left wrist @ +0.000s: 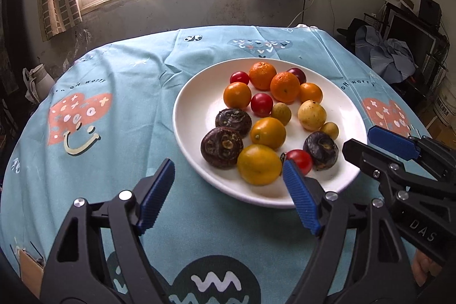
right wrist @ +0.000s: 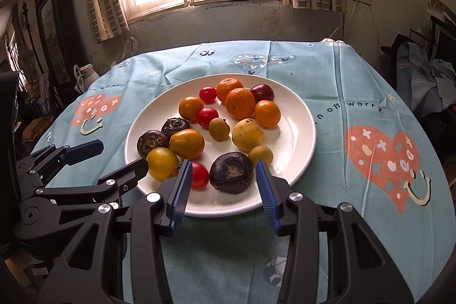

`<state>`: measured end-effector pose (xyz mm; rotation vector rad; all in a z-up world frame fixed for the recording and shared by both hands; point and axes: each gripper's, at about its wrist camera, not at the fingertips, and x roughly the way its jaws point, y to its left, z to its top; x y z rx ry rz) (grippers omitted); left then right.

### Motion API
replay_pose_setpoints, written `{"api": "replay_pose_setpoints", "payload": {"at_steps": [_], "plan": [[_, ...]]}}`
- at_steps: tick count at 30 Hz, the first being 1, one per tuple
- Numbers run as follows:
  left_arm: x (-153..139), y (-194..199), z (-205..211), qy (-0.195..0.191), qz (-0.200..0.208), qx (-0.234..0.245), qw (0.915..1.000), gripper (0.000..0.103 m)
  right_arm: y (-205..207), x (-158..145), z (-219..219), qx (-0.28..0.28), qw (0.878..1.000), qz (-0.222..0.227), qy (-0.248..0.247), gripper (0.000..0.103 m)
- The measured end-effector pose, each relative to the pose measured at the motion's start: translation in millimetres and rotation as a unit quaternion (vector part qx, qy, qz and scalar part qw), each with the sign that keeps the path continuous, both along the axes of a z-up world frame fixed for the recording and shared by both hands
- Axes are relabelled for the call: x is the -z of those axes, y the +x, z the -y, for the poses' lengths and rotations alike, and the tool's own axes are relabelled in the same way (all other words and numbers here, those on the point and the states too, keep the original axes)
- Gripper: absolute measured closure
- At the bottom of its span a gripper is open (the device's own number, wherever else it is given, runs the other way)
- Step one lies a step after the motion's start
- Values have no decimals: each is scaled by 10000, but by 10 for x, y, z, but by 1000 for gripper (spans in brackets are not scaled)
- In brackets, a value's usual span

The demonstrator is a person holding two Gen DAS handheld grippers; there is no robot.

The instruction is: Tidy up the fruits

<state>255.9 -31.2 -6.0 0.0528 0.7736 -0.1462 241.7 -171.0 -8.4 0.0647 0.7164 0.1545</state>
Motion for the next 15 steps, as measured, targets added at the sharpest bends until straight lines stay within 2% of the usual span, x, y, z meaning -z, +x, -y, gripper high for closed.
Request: {"api": "replay_pose_setpoints", "payload": {"at_steps": [1,3,7,15], "plan": [[0,-56,-11,-5,10,-13,10000,22,-57,-1,-9,1,10000,14,-25,57],[-2,-162,-47,3,35,-78,10000,18,-189,0,-24,42,9999,101,-98,44],[16,-380,-92,-50,20,-111,9999,15,-438,5,-76,-24,9995,214,-238,44],[8,-871,-106,-24,236,-131,9996,12,-939,-68,-80,-18,9983,567,-94,43]]}}
